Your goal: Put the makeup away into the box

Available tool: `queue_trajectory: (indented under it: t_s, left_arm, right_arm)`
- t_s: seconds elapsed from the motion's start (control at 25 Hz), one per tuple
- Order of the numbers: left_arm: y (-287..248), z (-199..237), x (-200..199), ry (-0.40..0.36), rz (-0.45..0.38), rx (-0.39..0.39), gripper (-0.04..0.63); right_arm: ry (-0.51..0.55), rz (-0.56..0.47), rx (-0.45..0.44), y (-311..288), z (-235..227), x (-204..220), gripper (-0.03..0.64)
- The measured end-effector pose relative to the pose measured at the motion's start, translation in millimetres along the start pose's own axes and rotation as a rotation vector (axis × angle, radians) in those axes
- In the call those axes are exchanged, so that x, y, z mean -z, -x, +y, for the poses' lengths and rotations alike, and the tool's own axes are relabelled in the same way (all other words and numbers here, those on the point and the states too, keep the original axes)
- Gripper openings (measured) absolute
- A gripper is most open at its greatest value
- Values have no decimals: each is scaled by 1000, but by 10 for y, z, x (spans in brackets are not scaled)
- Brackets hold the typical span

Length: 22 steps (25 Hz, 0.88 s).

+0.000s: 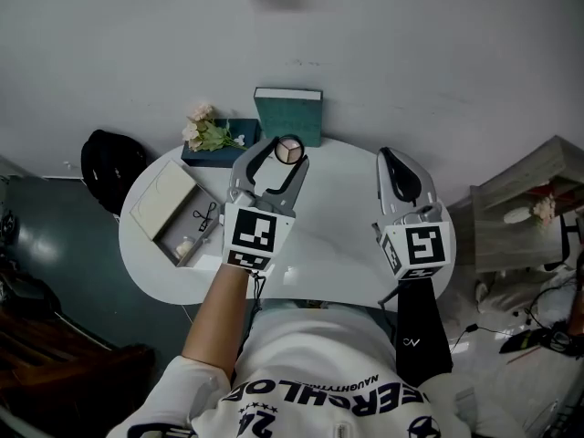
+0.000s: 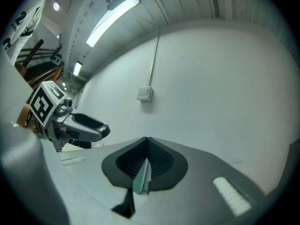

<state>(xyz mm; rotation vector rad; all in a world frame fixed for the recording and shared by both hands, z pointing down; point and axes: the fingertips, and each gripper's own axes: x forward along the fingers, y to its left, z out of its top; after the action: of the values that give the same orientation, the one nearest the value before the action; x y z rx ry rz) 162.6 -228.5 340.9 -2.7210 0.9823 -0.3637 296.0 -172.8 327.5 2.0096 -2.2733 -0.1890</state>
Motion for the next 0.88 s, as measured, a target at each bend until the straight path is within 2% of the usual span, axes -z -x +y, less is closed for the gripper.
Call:
queue_trajectory:
  t_s: [0.16,0.36,0.88]
  left_arm:
    - [284,255,98,41,-2,-48,227]
    - [718,682,210,21,12,-144,227]
    - [2122,1710,748,51,104,-354,227]
  right_arm:
    - [6,-18,-62,-158,352,-86,31]
    - [-2,-25,-127,-376,845,-177,31]
    - [4,-46,-391,-914,2648,-433,31]
